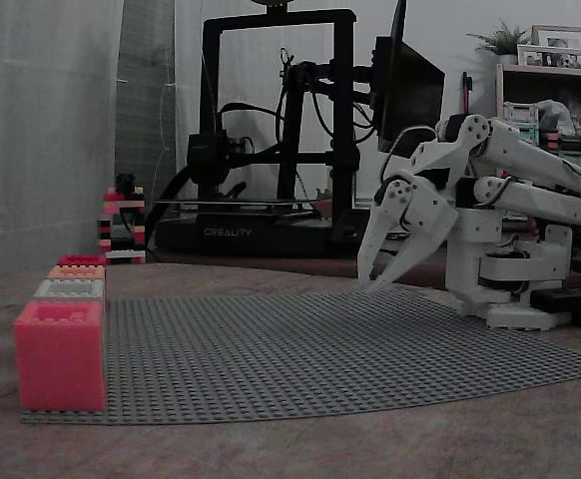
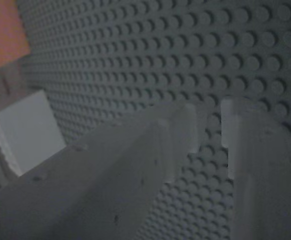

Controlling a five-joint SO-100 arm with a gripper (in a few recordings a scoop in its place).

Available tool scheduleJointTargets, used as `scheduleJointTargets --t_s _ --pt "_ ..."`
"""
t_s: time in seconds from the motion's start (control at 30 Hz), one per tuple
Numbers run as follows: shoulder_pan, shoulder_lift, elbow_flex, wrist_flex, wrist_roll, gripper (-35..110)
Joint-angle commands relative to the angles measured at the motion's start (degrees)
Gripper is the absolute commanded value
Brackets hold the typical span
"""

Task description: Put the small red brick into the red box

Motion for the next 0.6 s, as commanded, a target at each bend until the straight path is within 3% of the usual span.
scheduleJointTargets --t_s 0.0,0.57 --pt "-1.23 0.09 -2.02 2.29 1.67 0" --pt "-1.14 0.09 -2.11 2.46 1.58 0"
